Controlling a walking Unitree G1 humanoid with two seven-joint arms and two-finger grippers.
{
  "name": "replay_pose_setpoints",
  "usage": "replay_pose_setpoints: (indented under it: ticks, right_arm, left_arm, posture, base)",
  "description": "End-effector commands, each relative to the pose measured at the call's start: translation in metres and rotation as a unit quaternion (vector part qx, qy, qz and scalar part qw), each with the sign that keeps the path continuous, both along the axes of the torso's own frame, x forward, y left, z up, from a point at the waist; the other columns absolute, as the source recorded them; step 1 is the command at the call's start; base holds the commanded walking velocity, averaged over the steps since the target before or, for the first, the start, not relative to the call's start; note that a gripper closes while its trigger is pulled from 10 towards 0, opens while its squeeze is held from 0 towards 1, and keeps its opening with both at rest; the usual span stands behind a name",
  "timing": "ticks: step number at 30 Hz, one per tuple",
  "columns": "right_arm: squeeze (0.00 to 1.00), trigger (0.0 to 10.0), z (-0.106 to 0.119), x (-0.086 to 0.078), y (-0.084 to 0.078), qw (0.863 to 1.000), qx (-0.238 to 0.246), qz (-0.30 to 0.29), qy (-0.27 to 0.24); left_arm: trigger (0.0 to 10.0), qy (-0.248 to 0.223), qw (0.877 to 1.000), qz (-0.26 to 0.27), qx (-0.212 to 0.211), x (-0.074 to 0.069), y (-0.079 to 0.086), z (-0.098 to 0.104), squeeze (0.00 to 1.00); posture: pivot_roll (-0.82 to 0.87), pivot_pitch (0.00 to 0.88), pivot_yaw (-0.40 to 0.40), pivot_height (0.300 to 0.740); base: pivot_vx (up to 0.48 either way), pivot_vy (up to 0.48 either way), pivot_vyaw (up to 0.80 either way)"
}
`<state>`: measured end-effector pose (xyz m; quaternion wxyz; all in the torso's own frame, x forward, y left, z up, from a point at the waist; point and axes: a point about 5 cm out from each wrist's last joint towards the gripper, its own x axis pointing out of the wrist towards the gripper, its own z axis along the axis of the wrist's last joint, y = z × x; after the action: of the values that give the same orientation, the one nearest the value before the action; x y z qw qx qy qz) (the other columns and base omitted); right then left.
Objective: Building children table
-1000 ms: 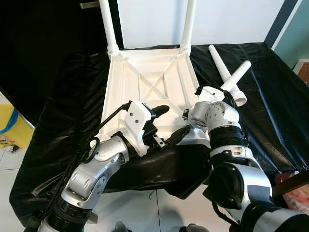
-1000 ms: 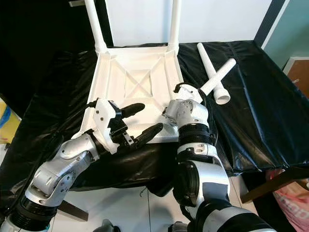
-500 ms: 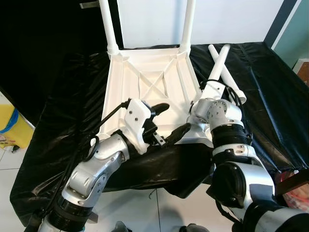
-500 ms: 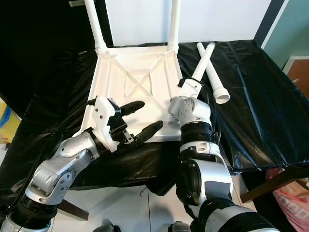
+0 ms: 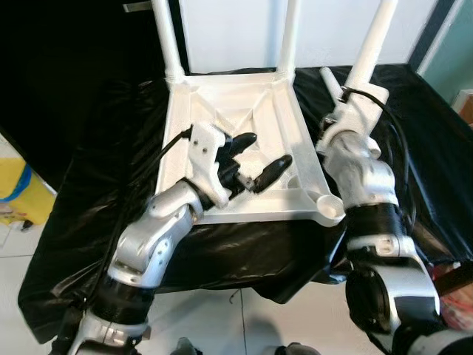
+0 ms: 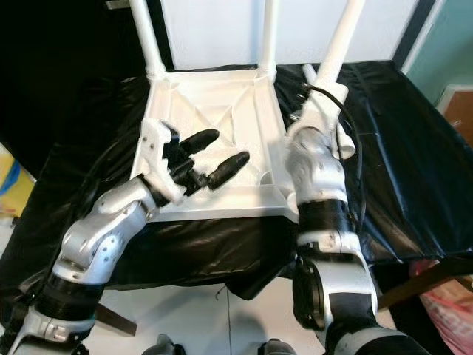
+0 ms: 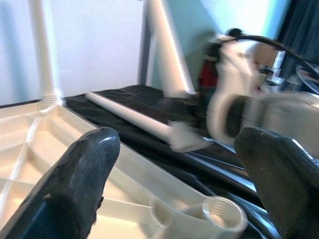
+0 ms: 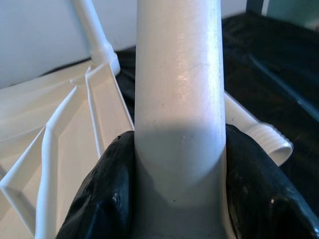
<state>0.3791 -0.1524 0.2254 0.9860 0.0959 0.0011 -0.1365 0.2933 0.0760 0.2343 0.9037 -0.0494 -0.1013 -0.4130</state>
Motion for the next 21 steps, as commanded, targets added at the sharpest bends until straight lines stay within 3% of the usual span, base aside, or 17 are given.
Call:
replay_pose_setpoints:
  ticks: [1,7,15,21]
  right_arm:
    - [0.00,10.0,0.006,-0.003,-0.002,0.999,-0.039,0.008,-0.038]
    - [0.00,10.0,-0.003,-0.015,-0.012,0.988,-0.126,0.031,-0.087]
    - [0.00,10.0,-0.027,-0.036,-0.014,0.984,-0.109,0.091,-0.106]
    - [0.00,10.0,-0.037,-0.046,-0.015,0.978,-0.135,0.107,-0.115]
  left_arm:
    - [10.0,0.017,1.000,0.023,-0.003,0.006,0.003,-0.003,0.00]
    - [10.0,0.023,0.997,0.075,0.010,0.022,0.009,-0.007,0.00]
    - [10.0,0.040,0.993,0.114,0.004,0.032,0.013,-0.014,0.00]
    - [10.0,0.053,0.987,0.149,-0.002,0.038,0.017,-0.022,0.00]
  posture:
    - [-0.09,0.057,0.019,0.740]
    - [-0.10,0.044,0.032,0.740]
    - [-0.12,0.028,0.043,0.740]
    - [-0.13,0.012,0.055,0.740]
  base:
    - [0.000,0.000,0.00]
    - [0.000,0.000,0.00]
    - [0.000,0.000,0.00]
    - [0.000,0.000,0.00]
